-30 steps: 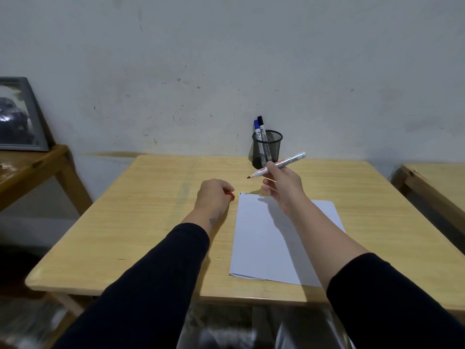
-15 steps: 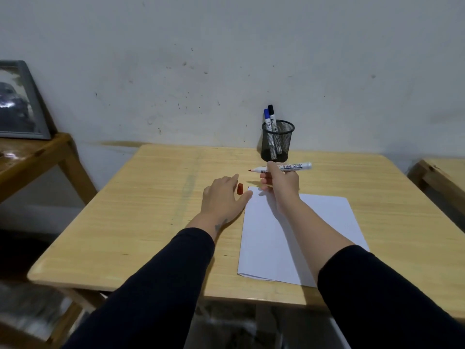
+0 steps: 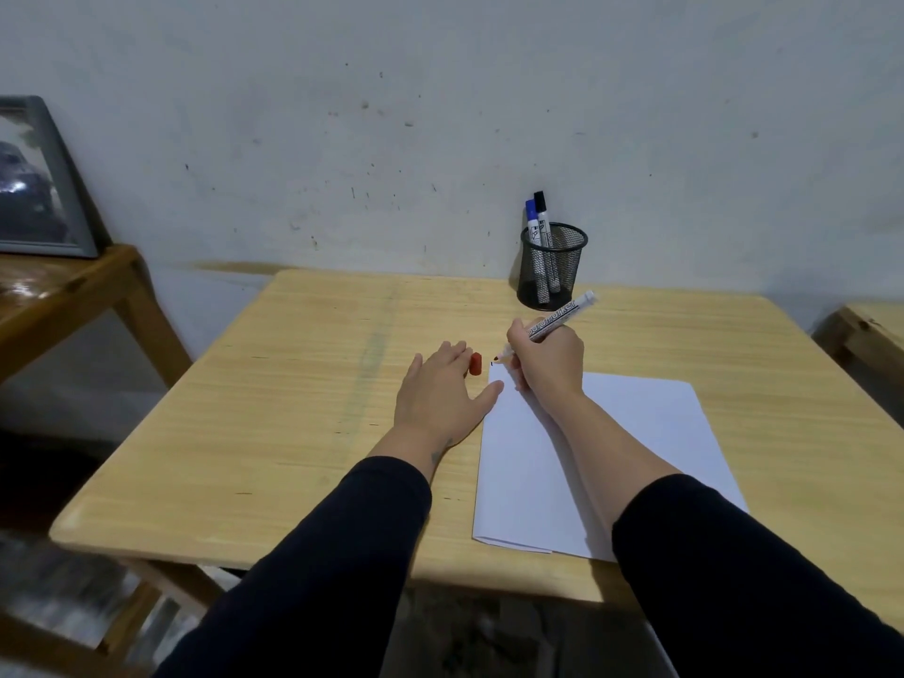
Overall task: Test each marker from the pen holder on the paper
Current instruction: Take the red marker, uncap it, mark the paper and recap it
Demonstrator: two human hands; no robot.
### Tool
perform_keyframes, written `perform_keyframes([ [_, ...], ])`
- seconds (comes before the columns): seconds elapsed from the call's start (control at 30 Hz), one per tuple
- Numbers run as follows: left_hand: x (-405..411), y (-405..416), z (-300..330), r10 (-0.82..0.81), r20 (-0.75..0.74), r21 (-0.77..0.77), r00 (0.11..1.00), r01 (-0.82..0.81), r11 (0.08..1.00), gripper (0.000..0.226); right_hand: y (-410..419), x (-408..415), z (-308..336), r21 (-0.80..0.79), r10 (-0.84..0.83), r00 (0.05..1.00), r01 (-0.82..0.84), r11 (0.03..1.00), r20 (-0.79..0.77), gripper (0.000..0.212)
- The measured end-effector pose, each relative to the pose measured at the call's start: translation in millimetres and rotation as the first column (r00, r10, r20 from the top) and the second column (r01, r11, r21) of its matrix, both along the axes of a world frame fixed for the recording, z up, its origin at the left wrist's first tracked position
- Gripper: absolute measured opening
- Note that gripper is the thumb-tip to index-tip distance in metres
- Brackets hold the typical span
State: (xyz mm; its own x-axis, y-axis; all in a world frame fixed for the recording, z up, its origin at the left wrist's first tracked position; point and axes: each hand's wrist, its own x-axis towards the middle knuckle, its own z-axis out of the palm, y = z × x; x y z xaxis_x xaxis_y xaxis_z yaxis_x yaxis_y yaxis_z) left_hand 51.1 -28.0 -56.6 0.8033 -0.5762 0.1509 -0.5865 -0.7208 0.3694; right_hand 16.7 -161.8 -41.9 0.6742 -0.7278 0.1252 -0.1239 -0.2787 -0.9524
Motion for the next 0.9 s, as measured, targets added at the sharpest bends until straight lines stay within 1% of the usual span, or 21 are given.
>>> perform_keyframes([
  [0.13,0,0,0,0.004,0.003,0.004,1.0,-0.004,1.0,0.066,0,3,-2,-0.057,-0.023,0.999,0.021,0.998,-0.029,0.038],
  [0.23,1,0,-1,0.013,0.004,0.014,1.0,-0.013,1.0,0.067,-2,6,-5,-0.101,-0.034,0.997,0.027,0.995,-0.069,0.038],
  [0.43,1,-1,-1,0.017,0.003,0.016,1.0,-0.017,1.0,0.068,-3,10,-8,-0.112,-0.044,0.995,0.034,0.993,-0.09,0.039],
  [0.6,0,-1,0,0.011,-0.006,0.007,1.0,-0.011,1.0,0.068,0,7,-4,-0.107,-0.045,0.994,0.035,0.994,-0.098,0.034],
  [0.67,1,-1,0,0.019,-0.013,0.001,1.0,-0.019,1.0,0.067,1,3,0,-0.056,-0.05,0.996,0.046,0.997,-0.07,0.035],
  [0.73,1,0,1,0.021,-0.039,-0.019,0.999,-0.022,1.0,0.067,0,0,5,0.061,-0.054,0.998,0.055,0.997,-0.019,0.036],
  [0.77,1,1,3,0.013,-0.075,-0.055,0.997,-0.018,0.998,0.069,-2,-2,9,0.14,-0.053,0.999,0.051,0.989,0.009,0.035],
  [0.83,2,4,13,-0.022,-0.155,-0.175,0.988,-0.006,0.984,0.069,-7,-4,16,0.277,-0.025,0.998,0.008,0.961,0.057,0.028],
  [0.87,4,6,19,-0.049,-0.155,-0.233,0.987,0.012,0.972,0.065,-11,-6,20,0.301,-0.001,0.998,-0.016,0.954,0.057,0.024],
  [0.9,6,8,25,-0.08,-0.1,-0.246,0.992,0.053,0.968,0.059,-15,-6,23,0.302,0.024,0.999,-0.037,0.953,0.046,0.023],
])
